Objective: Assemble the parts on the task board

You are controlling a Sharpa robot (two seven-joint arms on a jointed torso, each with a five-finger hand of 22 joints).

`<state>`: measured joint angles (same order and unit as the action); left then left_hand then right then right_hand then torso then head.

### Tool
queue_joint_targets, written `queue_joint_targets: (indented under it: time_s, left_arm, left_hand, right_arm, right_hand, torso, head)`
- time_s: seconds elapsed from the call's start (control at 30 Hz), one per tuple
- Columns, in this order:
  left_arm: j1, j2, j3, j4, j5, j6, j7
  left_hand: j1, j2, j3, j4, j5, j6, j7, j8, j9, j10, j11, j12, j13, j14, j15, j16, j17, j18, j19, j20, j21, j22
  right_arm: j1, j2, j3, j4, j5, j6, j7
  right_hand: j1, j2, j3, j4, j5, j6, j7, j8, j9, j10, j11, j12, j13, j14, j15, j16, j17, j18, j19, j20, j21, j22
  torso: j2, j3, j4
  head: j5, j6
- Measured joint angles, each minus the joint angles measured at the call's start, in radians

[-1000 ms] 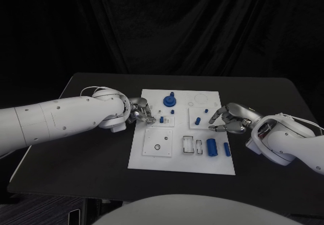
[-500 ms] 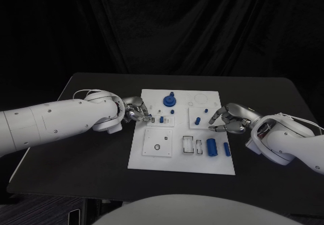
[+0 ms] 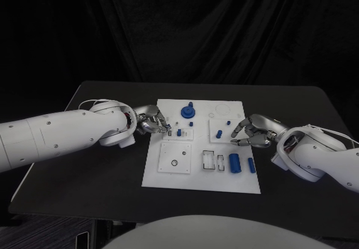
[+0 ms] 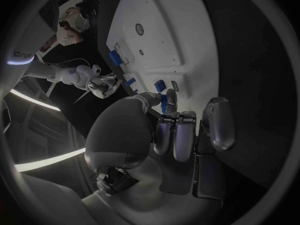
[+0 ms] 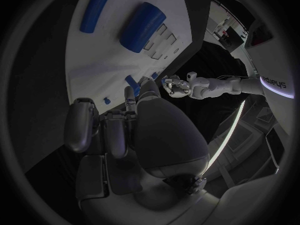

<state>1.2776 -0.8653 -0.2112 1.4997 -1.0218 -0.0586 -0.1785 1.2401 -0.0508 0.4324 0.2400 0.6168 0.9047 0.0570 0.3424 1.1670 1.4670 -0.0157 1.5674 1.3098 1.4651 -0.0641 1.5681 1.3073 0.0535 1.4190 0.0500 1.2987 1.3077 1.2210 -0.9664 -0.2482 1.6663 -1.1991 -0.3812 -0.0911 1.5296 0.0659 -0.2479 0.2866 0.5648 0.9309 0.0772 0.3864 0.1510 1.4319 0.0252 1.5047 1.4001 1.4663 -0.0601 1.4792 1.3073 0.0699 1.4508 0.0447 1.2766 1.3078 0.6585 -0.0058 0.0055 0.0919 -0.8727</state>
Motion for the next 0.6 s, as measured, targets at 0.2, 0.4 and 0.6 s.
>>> queue_joint_targets:
  time_s: [0.2, 0.4, 0.6]
  left_arm:
    - [0.012, 0.005, 0.000, -0.022, 0.057, 0.100, 0.004]
    - [0.051, 0.030, -0.001, -0.051, 0.093, 0.243, -0.040]
    - [0.109, 0.083, 0.000, -0.094, 0.111, 0.377, -0.121]
  left_hand:
    - [-0.008, -0.008, 0.003, 0.003, 0.014, 0.000, 0.000, 0.004, -0.001, 0.000, 0.000, 0.000, 0.000, 0.000, 0.000, 0.000, 0.001, 0.000, 0.000, 0.000, 0.022, 0.000]
    - [-0.018, -0.008, 0.021, 0.001, 0.014, 0.003, 0.001, 0.006, 0.000, 0.000, 0.000, 0.000, 0.000, 0.000, 0.000, 0.000, 0.001, 0.000, 0.009, -0.002, 0.038, 0.000]
    - [-0.053, -0.016, 0.089, 0.008, -0.030, 0.003, 0.001, 0.055, 0.042, 0.000, 0.000, 0.000, 0.000, 0.000, 0.000, 0.000, 0.001, 0.000, 0.013, 0.002, 0.045, 0.000]
  right_arm:
    - [-0.001, 0.000, 0.000, -0.002, 0.000, 0.003, -0.002]
    - [-0.002, -0.001, 0.000, -0.002, 0.000, 0.002, -0.003]
    - [-0.002, -0.001, 0.000, 0.000, 0.000, 0.000, -0.002]
  right_hand:
    - [0.000, 0.000, 0.000, 0.000, 0.000, 0.000, 0.000, 0.000, 0.000, 0.000, 0.000, 0.000, 0.000, 0.000, 0.000, 0.000, 0.000, 0.000, 0.000, 0.000, 0.000, 0.000]
    - [0.000, 0.000, 0.005, -0.001, 0.003, 0.000, 0.000, 0.000, -0.001, 0.000, 0.000, 0.000, 0.000, 0.001, 0.001, 0.000, 0.000, 0.000, 0.000, 0.000, 0.000, 0.000]
    - [0.000, 0.000, 0.006, 0.000, 0.004, 0.000, 0.000, 0.000, -0.001, 0.000, 0.000, 0.000, 0.000, 0.000, -0.004, 0.000, 0.000, 0.000, 0.000, 0.000, 0.000, 0.000]
  torso:
    - [-0.002, 0.0014, 0.0000]
    - [-0.003, 0.0025, -0.0010]
    - [-0.002, 0.0024, -0.0012]
  head:
    - [-0.001, 0.000]
    - [-0.002, 0.000]
    - [0.000, 0.000]
